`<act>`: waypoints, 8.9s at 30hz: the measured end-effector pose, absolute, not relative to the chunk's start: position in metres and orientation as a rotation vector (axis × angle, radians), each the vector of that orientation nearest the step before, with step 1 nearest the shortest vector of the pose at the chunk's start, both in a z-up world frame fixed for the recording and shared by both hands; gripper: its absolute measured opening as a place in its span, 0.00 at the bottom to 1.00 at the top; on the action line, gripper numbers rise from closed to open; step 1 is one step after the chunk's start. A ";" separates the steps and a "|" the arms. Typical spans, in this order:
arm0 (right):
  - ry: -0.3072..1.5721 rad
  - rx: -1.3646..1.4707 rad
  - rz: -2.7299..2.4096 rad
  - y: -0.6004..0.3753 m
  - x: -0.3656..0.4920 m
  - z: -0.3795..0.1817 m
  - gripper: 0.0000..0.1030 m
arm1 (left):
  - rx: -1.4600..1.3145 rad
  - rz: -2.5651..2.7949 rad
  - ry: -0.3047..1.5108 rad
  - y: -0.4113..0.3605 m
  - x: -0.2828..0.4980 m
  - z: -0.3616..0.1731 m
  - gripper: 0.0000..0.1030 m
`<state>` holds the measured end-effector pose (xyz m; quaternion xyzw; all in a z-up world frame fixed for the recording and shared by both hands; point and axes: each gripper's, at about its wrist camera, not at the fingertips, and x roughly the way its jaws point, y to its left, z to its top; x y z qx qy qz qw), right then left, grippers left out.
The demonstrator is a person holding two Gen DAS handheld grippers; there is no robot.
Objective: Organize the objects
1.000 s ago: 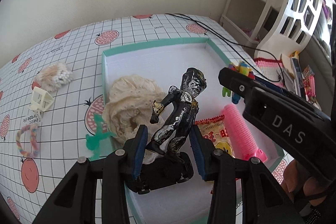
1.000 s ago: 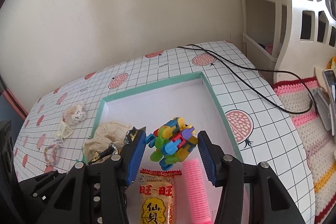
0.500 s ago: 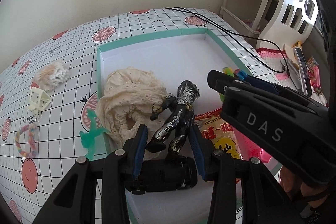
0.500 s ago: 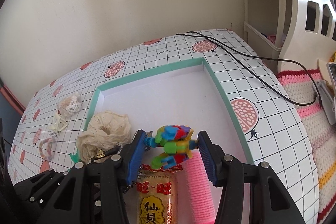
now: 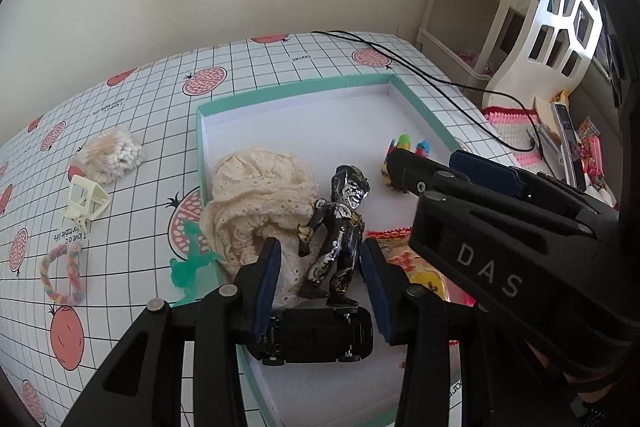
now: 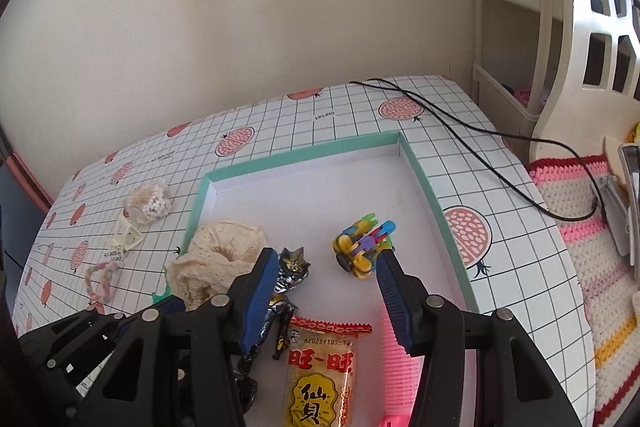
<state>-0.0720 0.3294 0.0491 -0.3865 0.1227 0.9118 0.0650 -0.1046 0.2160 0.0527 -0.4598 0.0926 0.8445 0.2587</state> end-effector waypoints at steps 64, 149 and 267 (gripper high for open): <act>0.128 -1.348 2.732 0.290 -0.089 0.029 1.00 | -1.336 2.692 -0.086 0.099 -0.149 0.046 1.00; 0.298 -1.258 2.975 0.198 -0.105 0.043 0.88 | -1.494 2.833 -0.058 -0.028 -0.177 -0.008 0.64; -0.305 -1.383 2.837 0.139 -0.113 0.007 0.04 | -1.341 2.739 -0.180 -0.047 -0.139 0.002 0.08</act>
